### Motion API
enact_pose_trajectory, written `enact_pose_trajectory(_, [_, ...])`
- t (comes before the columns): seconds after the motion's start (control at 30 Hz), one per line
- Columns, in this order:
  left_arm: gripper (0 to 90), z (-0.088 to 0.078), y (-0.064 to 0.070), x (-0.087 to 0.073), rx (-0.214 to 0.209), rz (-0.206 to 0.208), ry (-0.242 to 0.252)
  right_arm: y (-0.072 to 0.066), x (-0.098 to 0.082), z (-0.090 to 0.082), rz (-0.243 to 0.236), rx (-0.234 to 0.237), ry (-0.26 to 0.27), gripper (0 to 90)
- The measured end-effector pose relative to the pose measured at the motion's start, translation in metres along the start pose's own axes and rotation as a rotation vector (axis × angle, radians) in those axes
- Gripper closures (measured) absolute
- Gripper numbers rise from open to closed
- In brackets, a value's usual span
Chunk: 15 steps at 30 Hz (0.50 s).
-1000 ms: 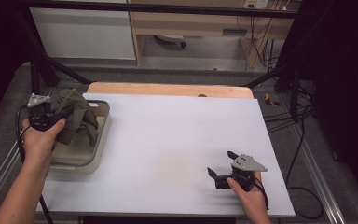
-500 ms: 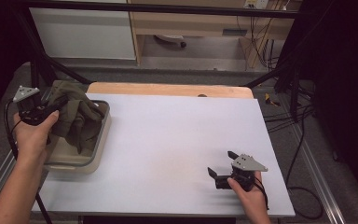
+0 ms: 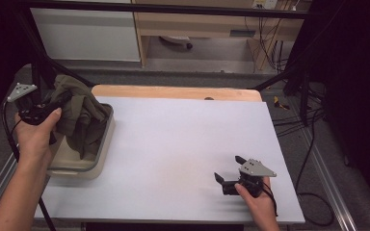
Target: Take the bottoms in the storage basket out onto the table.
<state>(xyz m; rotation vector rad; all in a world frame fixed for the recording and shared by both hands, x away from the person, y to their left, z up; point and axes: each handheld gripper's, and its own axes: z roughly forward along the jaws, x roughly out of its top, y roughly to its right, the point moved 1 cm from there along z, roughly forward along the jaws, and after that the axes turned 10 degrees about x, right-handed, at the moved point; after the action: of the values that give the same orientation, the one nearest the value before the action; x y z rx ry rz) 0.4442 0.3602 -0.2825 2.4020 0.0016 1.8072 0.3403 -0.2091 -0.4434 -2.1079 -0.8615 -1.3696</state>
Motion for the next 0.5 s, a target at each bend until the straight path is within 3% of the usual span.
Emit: enact_pose_trajectory(0.5, [72.5, -0.003, 0.04, 0.026, -0.072, 0.004, 0.062, 0.0, 0.0, -0.001, 0.002, -0.001, 0.0, 2.2])
